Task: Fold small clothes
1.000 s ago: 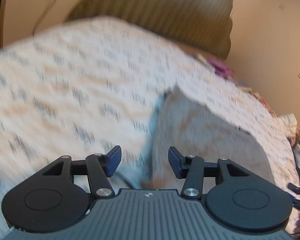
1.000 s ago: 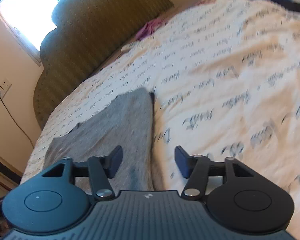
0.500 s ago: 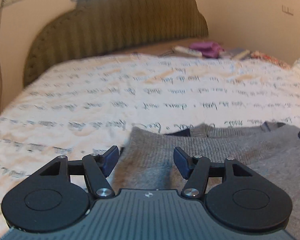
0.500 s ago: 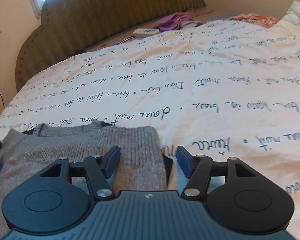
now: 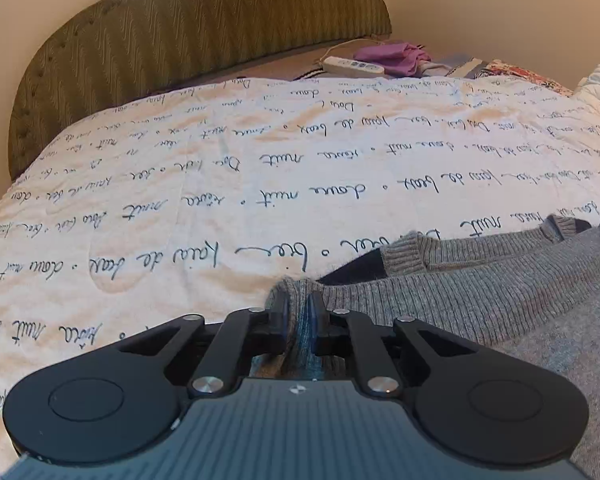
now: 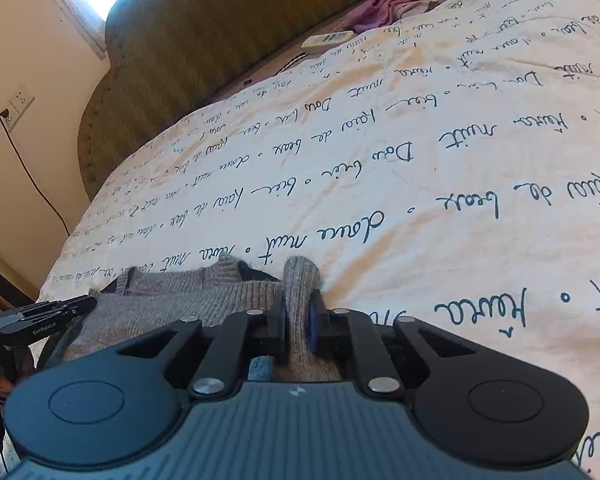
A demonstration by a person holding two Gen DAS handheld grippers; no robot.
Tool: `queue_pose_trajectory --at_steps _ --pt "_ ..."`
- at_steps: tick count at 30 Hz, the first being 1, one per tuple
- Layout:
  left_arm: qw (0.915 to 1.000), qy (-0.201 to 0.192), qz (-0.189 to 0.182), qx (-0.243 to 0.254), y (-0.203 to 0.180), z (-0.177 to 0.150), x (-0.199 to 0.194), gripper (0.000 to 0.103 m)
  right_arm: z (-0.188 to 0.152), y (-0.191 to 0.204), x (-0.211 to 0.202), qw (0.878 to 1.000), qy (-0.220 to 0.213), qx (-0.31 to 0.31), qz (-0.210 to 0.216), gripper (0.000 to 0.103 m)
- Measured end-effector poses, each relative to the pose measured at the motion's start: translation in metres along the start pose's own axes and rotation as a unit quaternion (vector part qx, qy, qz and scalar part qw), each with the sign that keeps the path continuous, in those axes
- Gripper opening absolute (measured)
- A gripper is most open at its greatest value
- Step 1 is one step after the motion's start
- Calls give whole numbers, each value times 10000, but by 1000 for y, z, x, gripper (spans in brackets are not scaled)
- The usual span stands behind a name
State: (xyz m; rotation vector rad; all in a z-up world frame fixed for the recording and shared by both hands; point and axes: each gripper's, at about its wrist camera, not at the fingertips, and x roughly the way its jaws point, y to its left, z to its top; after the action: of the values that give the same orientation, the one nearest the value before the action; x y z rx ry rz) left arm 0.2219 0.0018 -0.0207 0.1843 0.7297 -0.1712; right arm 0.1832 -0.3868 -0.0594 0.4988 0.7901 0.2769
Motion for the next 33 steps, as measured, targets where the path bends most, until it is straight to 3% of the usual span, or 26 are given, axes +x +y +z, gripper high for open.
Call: queue_pose_trajectory --at_steps 3,5,9,12,13,16,18,19,23,27,31,33 --pt "9995 -226 176 -129 11 4 -9 12 4 0 -16 9994 -349 -9 -53 8" --pt "9993 -143 227 -269 18 5 -5 12 5 -7 -22 9987 -485 131 -46 8" --pt "9990 0 439 74 8 -8 11 12 -8 -22 -1 9986 -228 448 -150 8" --pt "9990 -48 445 33 7 -6 5 12 -9 -21 -5 9973 -410 613 -70 13" --pt "9989 -63 473 33 7 -4 2 14 -8 -20 -8 9966 -470 670 -59 17" --pt "9978 -218 604 171 7 -1 -13 19 -5 -8 -32 9941 -998 387 -179 19" --pt "9969 -387 654 206 5 4 -23 30 -3 0 -47 9915 -1250 343 -65 23" --pt "9967 -451 647 187 3 6 -27 30 -3 4 -51 9910 -1304 315 29 26" --pt "9972 -612 399 126 -13 13 -36 35 -6 36 -43 9941 -1066 -173 129 26" --pt "9983 -476 247 248 -33 8 -23 39 -13 68 -17 9930 -746 -908 -100 26" --pt "9996 -89 223 154 -37 -6 5 40 -17 65 15 9940 -325 -968 -386 26" --pt "9994 -184 239 155 -36 -15 13 40 -23 55 25 9947 -268 -896 -429 26"
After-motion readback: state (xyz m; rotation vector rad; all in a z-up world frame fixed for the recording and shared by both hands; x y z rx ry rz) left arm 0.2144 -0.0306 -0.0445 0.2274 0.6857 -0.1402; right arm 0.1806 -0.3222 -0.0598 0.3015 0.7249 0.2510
